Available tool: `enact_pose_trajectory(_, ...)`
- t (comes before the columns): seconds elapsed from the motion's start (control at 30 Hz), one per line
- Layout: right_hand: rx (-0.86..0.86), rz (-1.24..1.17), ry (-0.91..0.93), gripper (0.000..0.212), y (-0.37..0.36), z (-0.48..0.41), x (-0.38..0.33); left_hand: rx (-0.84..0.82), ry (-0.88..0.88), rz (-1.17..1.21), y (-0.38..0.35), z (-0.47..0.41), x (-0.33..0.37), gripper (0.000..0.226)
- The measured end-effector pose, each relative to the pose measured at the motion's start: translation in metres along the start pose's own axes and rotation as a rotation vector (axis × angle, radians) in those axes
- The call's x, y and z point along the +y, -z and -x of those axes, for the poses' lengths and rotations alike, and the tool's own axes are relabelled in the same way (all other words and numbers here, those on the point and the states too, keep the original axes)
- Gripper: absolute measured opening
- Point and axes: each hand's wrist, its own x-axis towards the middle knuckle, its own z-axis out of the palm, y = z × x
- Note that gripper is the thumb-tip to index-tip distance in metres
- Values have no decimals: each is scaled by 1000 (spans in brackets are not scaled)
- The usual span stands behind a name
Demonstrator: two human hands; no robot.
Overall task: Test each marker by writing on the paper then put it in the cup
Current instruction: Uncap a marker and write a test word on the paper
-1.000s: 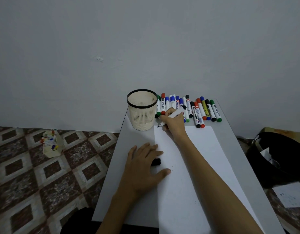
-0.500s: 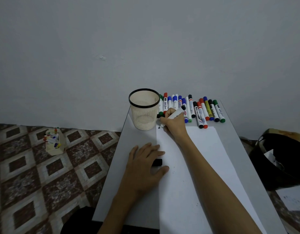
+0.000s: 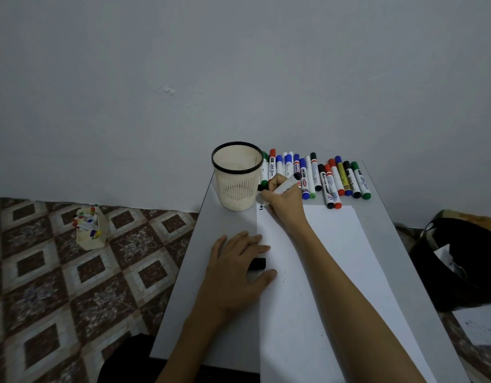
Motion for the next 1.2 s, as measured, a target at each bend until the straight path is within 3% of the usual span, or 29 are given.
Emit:
enact_pose_trajectory(0.2, -49, 18, -2, 31, 2, 0, -2, -2, 3, 9, 1, 0, 1, 51)
enact_pose_trajectory(0.37, 18, -38, -16, 24, 3, 0, -1, 8, -5, 1, -1, 0, -1, 50)
enact_pose_trajectory(1.2, 36, -13, -8, 30, 4, 2, -5, -12, 15, 10, 1, 0, 1, 52)
